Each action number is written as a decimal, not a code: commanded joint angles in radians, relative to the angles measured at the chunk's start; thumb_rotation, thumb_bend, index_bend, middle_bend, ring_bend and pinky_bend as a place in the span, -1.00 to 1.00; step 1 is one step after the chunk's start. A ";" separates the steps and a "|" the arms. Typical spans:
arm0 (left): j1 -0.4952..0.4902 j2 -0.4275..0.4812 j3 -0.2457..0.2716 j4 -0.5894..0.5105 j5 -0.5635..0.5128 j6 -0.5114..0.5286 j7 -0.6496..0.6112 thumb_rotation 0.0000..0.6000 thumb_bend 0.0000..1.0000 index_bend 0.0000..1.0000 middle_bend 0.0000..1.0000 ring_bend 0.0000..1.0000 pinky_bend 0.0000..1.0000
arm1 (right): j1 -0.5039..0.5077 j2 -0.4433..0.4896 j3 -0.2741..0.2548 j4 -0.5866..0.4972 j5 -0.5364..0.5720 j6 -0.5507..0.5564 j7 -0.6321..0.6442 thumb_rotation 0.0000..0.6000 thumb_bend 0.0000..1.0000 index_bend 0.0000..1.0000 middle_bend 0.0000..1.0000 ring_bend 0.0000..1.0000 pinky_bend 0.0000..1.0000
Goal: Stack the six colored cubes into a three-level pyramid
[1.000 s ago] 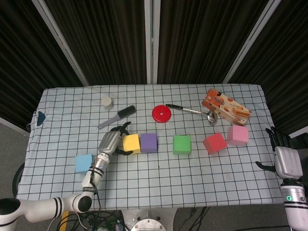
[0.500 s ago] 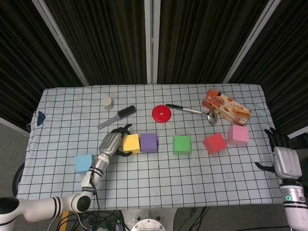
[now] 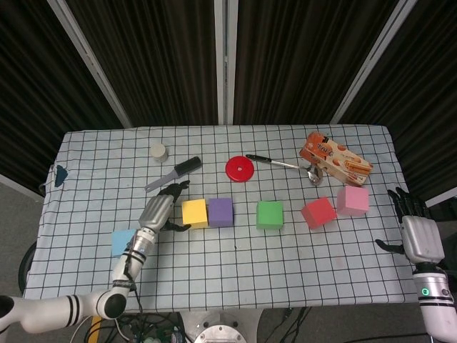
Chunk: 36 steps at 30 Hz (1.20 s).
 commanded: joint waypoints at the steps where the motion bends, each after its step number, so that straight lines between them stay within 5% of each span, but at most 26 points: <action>1: 0.076 0.092 0.055 -0.064 0.034 0.066 0.001 1.00 -0.80 -0.92 -0.77 -0.96 -0.71 | 0.031 0.024 0.003 -0.039 -0.030 -0.019 -0.057 1.00 -0.97 -1.00 -1.00 -1.00 -1.00; 4: 0.166 0.186 0.126 -0.073 0.150 0.153 -0.087 1.00 -0.82 -0.93 -0.85 -1.00 -0.70 | 0.077 0.042 0.012 -0.086 -0.052 -0.065 -0.091 1.00 -0.98 -1.00 -1.00 -1.00 -1.00; 9: 0.241 0.385 0.120 -0.130 0.221 0.217 -0.247 1.00 -0.82 -0.93 -0.92 -1.00 -0.70 | 0.189 0.042 0.038 -0.148 -0.046 -0.200 -0.139 1.00 -0.99 -1.00 -1.00 -1.00 -1.00; 14: 0.336 0.480 0.116 -0.135 0.259 0.352 -0.312 1.00 -0.82 -0.92 -0.92 -1.00 -0.71 | 0.288 -0.029 0.060 -0.169 0.046 -0.293 -0.285 1.00 -1.00 -1.00 -1.00 -1.00 -1.00; 24: 0.464 0.504 0.123 -0.004 0.228 0.433 -0.430 1.00 -0.82 -0.91 -0.92 -1.00 -0.72 | 0.401 -0.198 0.047 -0.121 0.168 -0.367 -0.389 1.00 -1.00 -1.00 -0.93 -1.00 -1.00; 36: 0.547 0.471 0.132 0.130 0.250 0.455 -0.559 1.00 -0.83 -0.91 -0.89 -1.00 -0.72 | 0.492 -0.264 0.027 -0.147 0.320 -0.359 -0.550 1.00 -1.00 -1.00 -0.83 -1.00 -1.00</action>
